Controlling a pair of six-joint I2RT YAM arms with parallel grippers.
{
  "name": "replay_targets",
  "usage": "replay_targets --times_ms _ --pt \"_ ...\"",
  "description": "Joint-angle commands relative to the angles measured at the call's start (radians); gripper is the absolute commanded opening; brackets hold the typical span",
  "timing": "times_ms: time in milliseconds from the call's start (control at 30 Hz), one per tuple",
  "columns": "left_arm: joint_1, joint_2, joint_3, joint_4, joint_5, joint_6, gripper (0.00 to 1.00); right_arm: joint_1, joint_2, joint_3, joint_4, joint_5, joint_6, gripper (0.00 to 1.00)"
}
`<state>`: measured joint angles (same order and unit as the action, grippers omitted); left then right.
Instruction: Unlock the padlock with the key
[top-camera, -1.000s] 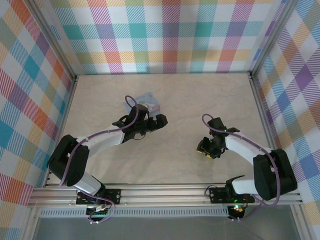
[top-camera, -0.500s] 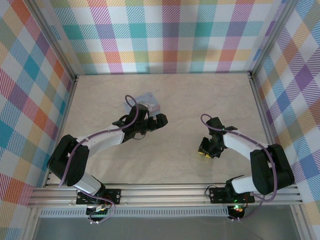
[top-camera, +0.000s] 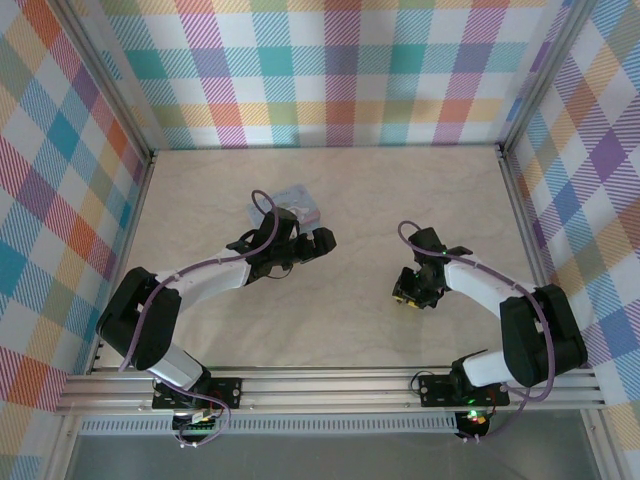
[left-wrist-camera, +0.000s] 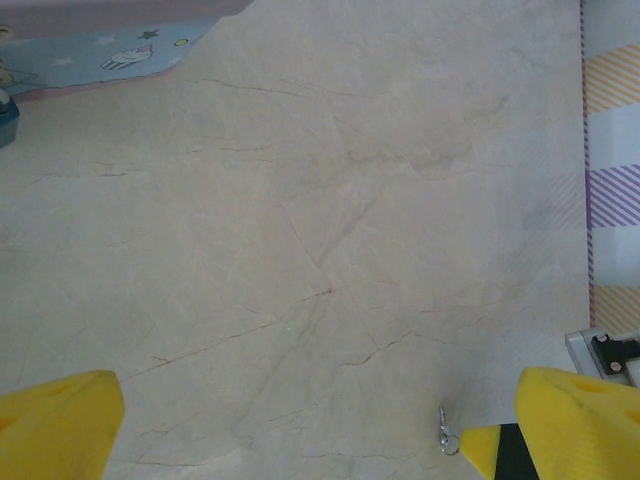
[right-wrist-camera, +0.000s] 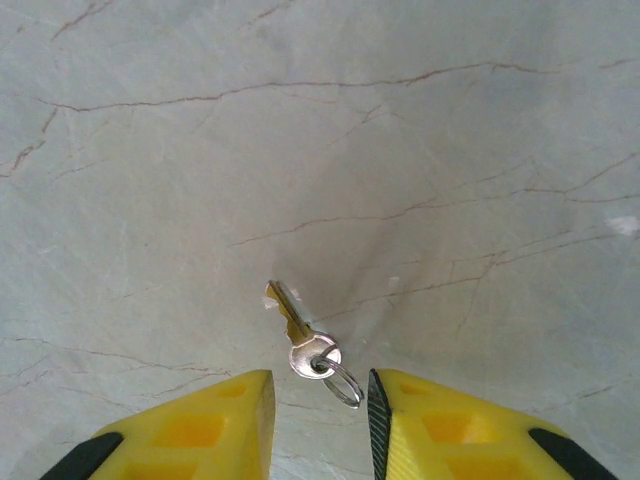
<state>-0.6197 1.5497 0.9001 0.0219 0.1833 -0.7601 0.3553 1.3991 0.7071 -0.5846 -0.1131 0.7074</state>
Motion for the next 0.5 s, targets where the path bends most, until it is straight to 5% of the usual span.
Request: replay_targets --times_ms 0,467 --pt "-0.012 0.01 0.028 -0.001 0.011 0.003 1.0 0.011 0.004 0.015 -0.019 0.016 0.014 0.33" --pt "-0.013 0.009 0.026 -0.006 0.006 0.006 1.0 0.031 0.061 0.012 0.001 0.0 0.025 0.3"
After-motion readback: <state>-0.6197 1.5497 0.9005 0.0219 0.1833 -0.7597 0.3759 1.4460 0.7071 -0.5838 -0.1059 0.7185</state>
